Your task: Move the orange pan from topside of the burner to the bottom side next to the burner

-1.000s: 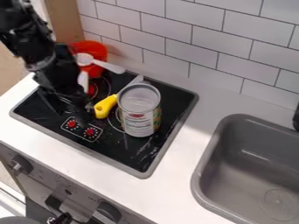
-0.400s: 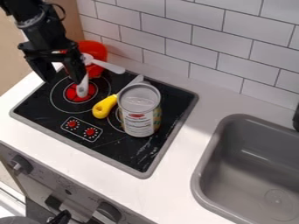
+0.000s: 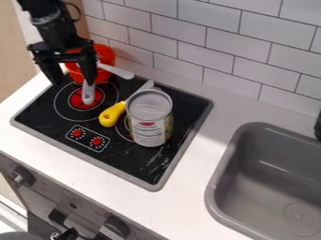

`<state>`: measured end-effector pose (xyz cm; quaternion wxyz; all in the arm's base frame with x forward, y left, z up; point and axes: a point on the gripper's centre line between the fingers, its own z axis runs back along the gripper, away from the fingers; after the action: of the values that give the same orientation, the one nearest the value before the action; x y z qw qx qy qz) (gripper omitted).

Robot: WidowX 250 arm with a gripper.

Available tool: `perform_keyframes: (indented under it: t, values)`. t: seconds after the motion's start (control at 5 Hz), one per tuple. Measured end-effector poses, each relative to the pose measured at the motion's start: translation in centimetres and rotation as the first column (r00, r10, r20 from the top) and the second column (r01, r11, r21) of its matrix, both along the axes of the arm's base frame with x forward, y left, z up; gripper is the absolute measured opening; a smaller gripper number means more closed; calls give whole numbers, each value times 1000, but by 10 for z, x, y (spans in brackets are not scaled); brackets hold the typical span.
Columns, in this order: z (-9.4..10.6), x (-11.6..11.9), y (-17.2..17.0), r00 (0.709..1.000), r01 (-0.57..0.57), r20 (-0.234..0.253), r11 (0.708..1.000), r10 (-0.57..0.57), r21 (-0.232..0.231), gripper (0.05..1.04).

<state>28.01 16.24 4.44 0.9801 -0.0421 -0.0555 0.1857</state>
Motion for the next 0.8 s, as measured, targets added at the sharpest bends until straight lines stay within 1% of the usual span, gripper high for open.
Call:
perform_keyframes:
  t: [0.2,0.4,0.6,0.8]
  values:
    - [-5,5,-1,999,-35,4,999,35,-2,998]
    - [-10,11,-5,998,-62,8,998,62,19,997]
    - [-28,13,-10,993,-104,-40,992,107,75,998]
    - [-34,14,-13,993,-104,-45,988,110,112,953]
